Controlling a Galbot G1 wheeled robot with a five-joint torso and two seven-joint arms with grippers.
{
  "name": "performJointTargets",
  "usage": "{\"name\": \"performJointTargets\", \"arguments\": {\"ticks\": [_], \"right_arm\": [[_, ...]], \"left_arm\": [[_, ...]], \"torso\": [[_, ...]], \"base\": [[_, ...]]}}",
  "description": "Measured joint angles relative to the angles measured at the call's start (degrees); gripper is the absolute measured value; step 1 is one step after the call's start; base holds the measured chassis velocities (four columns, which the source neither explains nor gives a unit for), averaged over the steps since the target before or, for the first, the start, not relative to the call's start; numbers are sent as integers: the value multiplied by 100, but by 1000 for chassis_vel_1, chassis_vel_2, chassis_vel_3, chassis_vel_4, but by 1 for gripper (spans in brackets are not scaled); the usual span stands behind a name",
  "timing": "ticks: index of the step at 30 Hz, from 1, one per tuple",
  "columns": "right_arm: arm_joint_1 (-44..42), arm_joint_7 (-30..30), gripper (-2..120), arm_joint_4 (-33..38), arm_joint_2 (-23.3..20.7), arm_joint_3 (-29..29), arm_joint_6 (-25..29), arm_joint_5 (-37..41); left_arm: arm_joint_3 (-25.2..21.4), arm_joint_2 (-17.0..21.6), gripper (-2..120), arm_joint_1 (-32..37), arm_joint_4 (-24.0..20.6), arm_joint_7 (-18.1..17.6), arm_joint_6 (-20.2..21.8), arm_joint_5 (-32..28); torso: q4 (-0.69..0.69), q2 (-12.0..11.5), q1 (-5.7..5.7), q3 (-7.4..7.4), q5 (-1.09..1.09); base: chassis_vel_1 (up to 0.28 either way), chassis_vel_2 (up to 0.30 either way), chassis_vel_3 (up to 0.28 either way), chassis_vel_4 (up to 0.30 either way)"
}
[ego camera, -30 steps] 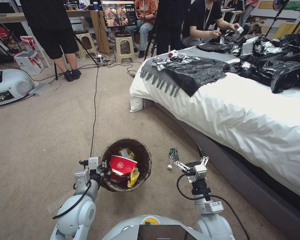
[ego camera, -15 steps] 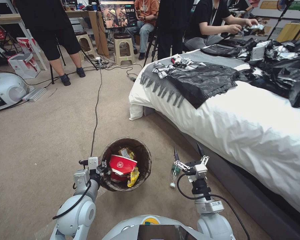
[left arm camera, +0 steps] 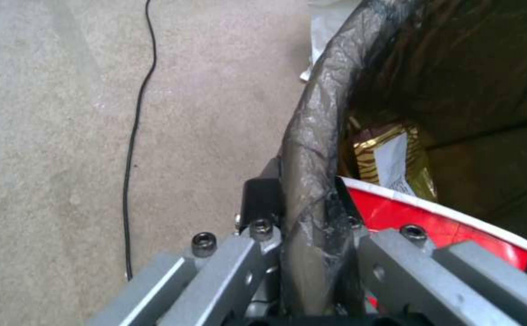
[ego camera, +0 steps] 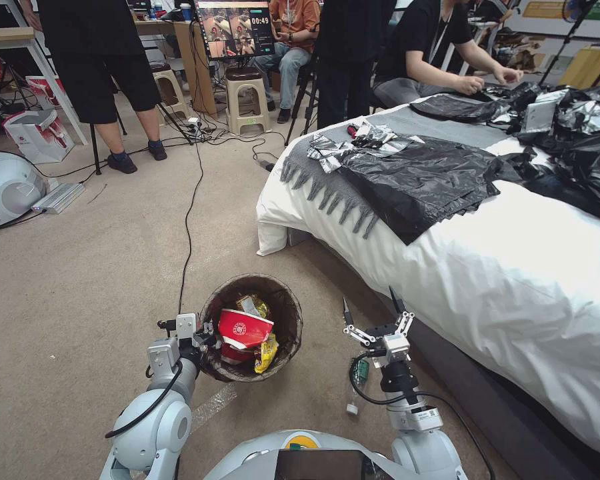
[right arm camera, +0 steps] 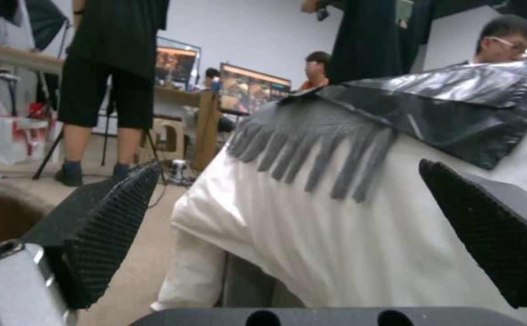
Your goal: Pick up the trash bin, then pick up the garbage from the floor and place it into the trash bin.
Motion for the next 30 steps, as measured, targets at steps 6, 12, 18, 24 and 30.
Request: {"name": "performJointTargets", "arguments": {"ticks": [6, 12, 18, 24, 30], "right_arm": [[-103, 0, 100, -40, 17, -113, 190, -417], [-124, -37, 100, -35, 22, -131, 183, -434], [-383, 228, 100, -4, -25, -207, -225, -508], [-461, 567, 100, 6, -160, -281, -1226, -321], [-438, 826, 100, -1, -380, -420, -2237, 254]], "left_arm": [[-1, -3, 3, -12, 8, 0, 12, -2], [-2, 1, 3, -14, 5, -1, 22, -15], [-3, 8, 3, -20, 5, 0, 25, -22], [-6, 25, 3, -28, 4, 2, 26, -35], [-9, 44, 3, -30, -11, 4, 34, -49]], "torso": [[-1, 0, -1, -2, 0], [0, 0, -1, -1, 0], [-1, 0, -1, -1, 0], [0, 1, -1, -1, 0], [0, 1, -1, -1, 0]], "base": [[0, 0, 0, 0], [0, 0, 0, 0], [0, 0, 0, 0], [0, 0, 0, 0], [0, 0, 0, 0]]}}
